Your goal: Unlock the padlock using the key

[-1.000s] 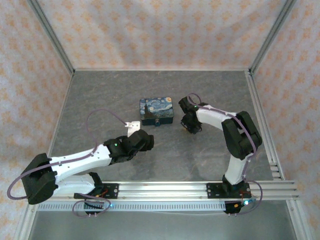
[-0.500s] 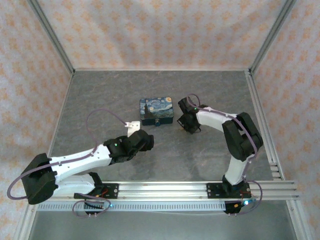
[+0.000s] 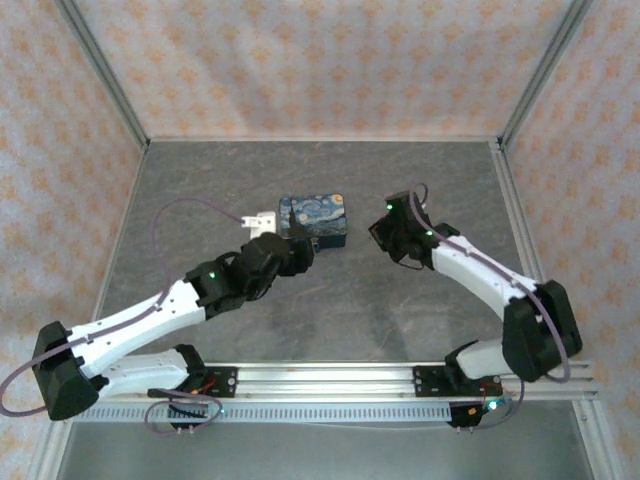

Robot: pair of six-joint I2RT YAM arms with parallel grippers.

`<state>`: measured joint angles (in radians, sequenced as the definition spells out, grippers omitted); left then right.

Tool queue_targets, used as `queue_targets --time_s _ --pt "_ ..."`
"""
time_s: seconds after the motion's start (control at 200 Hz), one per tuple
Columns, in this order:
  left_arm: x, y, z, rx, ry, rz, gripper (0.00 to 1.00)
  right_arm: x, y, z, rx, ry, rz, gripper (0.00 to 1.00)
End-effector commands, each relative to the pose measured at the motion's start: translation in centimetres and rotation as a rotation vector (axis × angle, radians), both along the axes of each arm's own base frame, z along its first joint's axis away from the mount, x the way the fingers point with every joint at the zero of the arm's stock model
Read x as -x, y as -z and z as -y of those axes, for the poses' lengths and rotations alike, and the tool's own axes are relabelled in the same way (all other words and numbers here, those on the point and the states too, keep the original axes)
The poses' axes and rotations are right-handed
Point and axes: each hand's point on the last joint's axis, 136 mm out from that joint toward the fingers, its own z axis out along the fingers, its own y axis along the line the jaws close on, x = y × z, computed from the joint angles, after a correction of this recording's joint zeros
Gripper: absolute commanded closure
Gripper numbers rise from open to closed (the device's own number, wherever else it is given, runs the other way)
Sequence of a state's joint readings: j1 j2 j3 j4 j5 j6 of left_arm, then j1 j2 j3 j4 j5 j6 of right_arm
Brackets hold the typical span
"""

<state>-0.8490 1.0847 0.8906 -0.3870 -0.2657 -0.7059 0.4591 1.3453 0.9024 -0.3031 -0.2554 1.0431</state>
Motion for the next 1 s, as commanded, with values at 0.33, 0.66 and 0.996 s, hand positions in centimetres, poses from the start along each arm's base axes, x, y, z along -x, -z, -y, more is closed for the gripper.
queue_targets --time_s 0.33,0.66,0.996 --pt "-2.4 -10.7 3.2 0.272 0.211 0.017 0.11 4.9 -20.7 -5.1 -0.206 -0.615 0.791 1.0" --pt "-1.2 -15.8 6.5 0.477 0.418 0.016 0.21 9.8 -26.5 -6.4 -0.271 -0.868 0.989 1.0" --pt "-0.4 -17.4 7.6 0.559 0.535 0.168 0.05 7.3 -28.3 -6.3 -0.359 -0.717 0.909 1.0"
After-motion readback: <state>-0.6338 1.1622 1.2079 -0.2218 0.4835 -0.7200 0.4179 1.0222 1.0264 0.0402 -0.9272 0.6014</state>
